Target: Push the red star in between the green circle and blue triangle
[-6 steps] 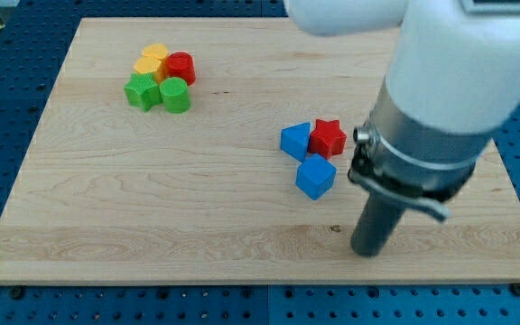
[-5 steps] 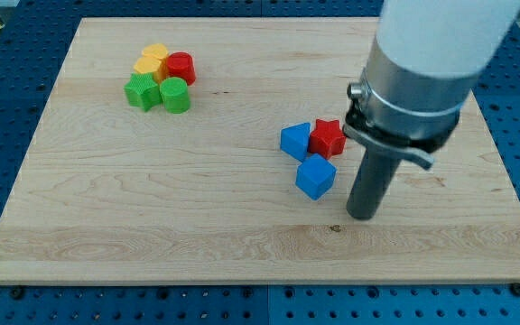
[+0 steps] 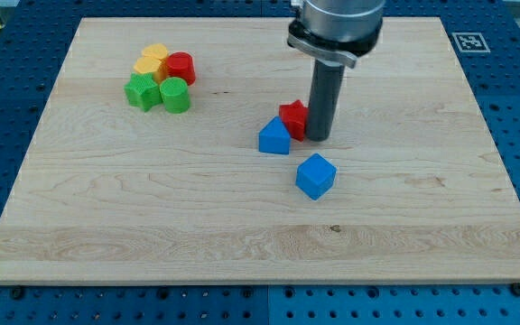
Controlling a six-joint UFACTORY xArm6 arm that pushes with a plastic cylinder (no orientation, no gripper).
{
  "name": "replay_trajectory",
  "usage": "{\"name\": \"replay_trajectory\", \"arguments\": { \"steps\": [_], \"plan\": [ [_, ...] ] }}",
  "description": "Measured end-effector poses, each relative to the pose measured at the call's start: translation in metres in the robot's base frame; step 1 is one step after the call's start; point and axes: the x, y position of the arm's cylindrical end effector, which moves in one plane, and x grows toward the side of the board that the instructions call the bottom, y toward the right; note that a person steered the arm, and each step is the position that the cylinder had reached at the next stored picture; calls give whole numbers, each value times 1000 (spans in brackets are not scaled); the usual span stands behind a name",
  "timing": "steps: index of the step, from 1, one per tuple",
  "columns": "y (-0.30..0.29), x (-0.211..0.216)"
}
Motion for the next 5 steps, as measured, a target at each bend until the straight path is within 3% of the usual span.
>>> {"name": "replay_trajectory", "arguments": {
  "steps": [3,5],
  "plan": [
    [-35,-35],
    [-40,-17]
  ]
}}
